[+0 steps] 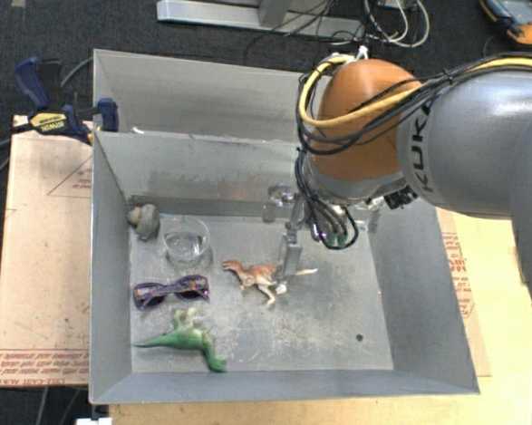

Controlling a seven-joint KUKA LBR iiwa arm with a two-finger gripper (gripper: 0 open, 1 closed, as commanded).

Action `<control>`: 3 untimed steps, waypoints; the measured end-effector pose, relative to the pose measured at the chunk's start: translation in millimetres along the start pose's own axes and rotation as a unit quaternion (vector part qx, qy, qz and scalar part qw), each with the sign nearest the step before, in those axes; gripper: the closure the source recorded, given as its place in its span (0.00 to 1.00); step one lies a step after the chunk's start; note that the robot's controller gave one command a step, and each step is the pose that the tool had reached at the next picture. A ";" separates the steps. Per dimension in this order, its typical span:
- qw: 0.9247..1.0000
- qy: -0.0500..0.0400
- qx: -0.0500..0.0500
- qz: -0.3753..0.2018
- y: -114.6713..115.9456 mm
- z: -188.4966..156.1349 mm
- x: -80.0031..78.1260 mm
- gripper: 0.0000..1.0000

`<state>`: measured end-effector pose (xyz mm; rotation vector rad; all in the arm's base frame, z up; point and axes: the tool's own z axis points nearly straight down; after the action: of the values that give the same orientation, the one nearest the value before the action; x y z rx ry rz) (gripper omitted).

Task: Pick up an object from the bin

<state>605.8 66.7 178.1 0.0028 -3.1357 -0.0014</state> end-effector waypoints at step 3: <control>0.988 -0.006 -0.002 0.154 -3.9 45.9 22.8 0.00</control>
Offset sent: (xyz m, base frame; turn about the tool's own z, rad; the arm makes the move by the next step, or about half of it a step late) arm -0.0148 -0.0068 -0.1081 0.0908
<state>582.8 62.7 132.4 -0.4827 -3.1094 -0.0054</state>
